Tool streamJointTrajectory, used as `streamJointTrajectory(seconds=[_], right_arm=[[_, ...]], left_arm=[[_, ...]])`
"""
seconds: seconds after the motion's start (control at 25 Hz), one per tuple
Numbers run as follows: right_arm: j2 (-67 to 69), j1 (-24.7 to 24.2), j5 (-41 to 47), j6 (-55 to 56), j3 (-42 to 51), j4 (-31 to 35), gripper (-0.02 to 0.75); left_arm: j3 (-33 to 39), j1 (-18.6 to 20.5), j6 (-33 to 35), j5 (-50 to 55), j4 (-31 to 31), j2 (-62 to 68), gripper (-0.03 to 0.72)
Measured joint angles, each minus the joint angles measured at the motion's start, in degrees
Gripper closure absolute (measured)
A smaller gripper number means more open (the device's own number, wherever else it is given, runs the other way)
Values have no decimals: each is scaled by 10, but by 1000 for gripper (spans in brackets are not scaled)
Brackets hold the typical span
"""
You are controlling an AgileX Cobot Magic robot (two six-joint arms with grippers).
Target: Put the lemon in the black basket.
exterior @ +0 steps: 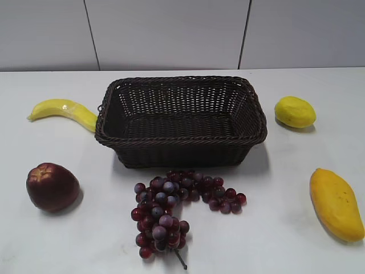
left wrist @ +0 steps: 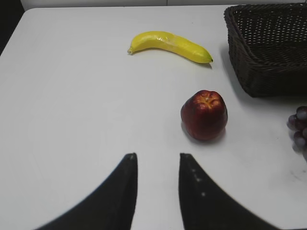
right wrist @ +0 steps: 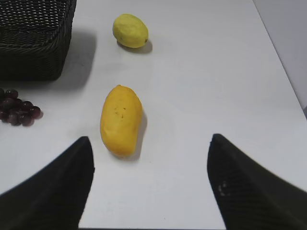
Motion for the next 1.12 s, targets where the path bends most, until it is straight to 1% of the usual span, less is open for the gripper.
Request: streamJointTrajectory(seconds=[0.28,0.36,0.44,0.56,0.76,0.84,0.92,1.0,1.12], right_arm=[[3,0,-3,0,-2,0,141],[26,0,-25,0,-11,0,141],[64,0,-74,0,-15,0,141],[144,0,-173,0,-17,0,141],[315,0,-349,1,-17,0,143],[388,0,-399,1,-21,1,143],[469,0,-425,1,-37,1,144],[546,0,-434,1,-68,1,144],[662,0,-437,1,-141,1,144]], left_arm=[[0,0,0,0,0,0,453],[0,0,0,0,0,0,453],[0,0,0,0,0,0,453],[0,0,0,0,0,0,453],[0,0,0,0,0,0,453],[0,0,0,0,0,0,453],[0,0,0,0,0,0,453],[0,0,0,0,0,0,453],[0,0,0,0,0,0,453]])
